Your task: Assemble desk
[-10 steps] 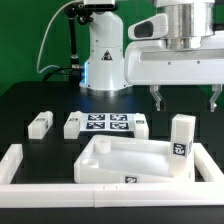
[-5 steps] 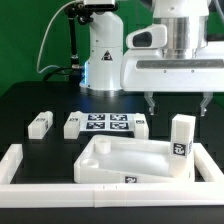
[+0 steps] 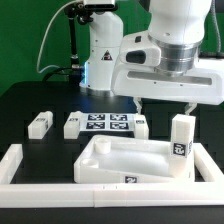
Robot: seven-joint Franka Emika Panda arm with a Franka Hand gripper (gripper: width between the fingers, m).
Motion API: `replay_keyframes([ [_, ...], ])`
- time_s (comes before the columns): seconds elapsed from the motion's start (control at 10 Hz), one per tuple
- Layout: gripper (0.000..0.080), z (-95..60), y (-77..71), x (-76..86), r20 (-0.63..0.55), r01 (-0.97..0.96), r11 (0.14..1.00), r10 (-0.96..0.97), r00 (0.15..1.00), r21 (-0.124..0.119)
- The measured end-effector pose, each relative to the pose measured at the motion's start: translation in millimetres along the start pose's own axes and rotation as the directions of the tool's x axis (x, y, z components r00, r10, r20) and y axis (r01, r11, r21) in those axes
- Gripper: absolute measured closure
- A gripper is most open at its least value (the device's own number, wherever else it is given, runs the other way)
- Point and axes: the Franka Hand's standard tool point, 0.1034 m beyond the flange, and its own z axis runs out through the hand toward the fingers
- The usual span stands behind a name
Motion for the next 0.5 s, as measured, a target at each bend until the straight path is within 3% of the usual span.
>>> replay_keyframes([
  [0.2,0.0151,24.1,17.8,-17.4,0.119,0.007,1.000,-0.007,0.993,-0.001],
  [0.4,0.0151,47.7,25.8,-40.1,0.254,-0.031,1.000,0.030,0.967,0.002],
  [0.5,0.0151,46.4,28.7,-41.9,0.333,-0.032,0.999,0.034,0.942,-0.011],
])
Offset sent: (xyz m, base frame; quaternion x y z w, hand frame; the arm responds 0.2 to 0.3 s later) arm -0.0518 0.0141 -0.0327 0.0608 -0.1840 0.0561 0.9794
